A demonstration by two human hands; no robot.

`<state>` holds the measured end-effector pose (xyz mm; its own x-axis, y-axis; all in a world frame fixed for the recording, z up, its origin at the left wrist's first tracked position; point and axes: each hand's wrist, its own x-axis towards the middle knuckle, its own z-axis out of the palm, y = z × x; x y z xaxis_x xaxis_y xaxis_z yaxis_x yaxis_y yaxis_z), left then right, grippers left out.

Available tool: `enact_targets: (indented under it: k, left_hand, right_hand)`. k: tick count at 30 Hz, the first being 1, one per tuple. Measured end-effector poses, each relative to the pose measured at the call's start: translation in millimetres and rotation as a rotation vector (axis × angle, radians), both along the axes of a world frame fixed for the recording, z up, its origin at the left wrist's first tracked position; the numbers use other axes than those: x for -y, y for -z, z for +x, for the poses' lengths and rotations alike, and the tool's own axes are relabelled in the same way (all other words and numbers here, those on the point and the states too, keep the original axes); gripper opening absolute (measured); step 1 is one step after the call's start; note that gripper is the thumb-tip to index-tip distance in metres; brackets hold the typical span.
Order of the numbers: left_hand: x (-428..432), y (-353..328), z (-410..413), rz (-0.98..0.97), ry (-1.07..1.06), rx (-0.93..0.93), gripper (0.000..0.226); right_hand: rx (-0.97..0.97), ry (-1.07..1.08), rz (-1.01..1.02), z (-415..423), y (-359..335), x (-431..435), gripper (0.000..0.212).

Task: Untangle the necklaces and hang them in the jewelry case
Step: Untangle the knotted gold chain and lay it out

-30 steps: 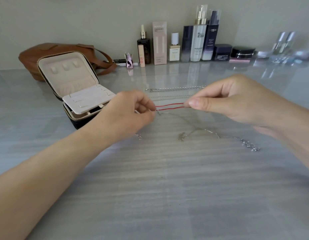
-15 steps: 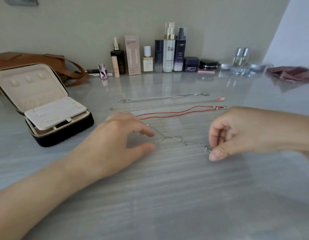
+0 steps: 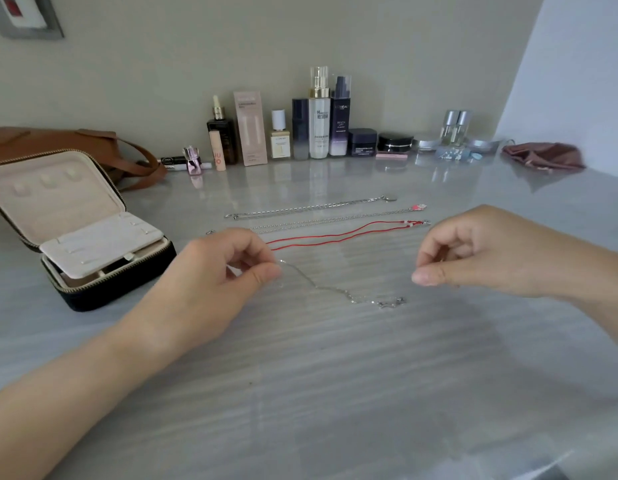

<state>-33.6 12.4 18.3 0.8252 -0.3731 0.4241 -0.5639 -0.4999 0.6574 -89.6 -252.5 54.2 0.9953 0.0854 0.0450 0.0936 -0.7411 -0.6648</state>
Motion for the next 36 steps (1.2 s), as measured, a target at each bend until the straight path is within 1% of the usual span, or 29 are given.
enact_targets:
  k: [2, 4, 7, 9, 11, 13, 17, 19, 23, 25, 29, 32, 36]
  left_hand:
    - [-2, 1, 5, -0.054, 0.012, -0.063, 0.015]
    - [-5, 2, 8, -0.100, 0.012, -0.107, 0.017]
    - [-5, -2, 6, -0.216, 0.049, -0.132, 0.024]
    - [-6, -8, 4, -0.322, 0.073, -0.160, 0.023]
    - [-7, -13, 4, -0.392, 0.079, -0.185, 0.022]
    - [-9, -14, 6, -0.437, 0.069, -0.210, 0.021]
    - [-13, -12, 12, -0.496, 0.008, -0.270, 0.021]
    - [-13, -11, 14, -0.503, -0.003, -0.290, 0.022]
    - [-11, -7, 13, -0.450, 0.023, -0.313, 0.026]
    - [-8, -4, 11, -0.349, 0.038, -0.291, 0.028]
    - [-5, 4, 11, -0.048, 0.019, -0.117, 0.035]
    - [-5, 7, 14, 0.069, 0.014, -0.024, 0.040]
    - [-7, 9, 19, 0.176, -0.012, 0.043, 0.036]
  right_hand:
    - [-0.012, -0.049, -0.023, 0, 9, -5, 0.009]
    - [0.001, -0.085, -0.087, 0, 18, -9, 0.010]
    - [0.097, -0.104, -0.240, 2, 25, -12, 0.010]
    - [0.173, -0.128, -0.343, 1, 27, -13, 0.011]
    - [0.208, -0.127, -0.381, 0, 27, -13, 0.011]
    - [0.217, -0.080, -0.315, 0, 25, -9, 0.012]
    - [0.200, 0.042, -0.059, 2, 21, 5, 0.016]
    - [0.184, 0.103, 0.016, 3, 20, 11, 0.017]
    - [0.111, 0.254, 0.080, 7, 22, 23, 0.014]
    - [0.070, 0.310, 0.097, 12, 25, 28, 0.016]
    - [0.030, 0.394, 0.041, 24, 26, 37, 0.018]
    - [0.049, 0.435, -0.046, 33, 27, 43, 0.017]
    - [0.020, 0.483, -0.097, 44, 27, 49, 0.021]
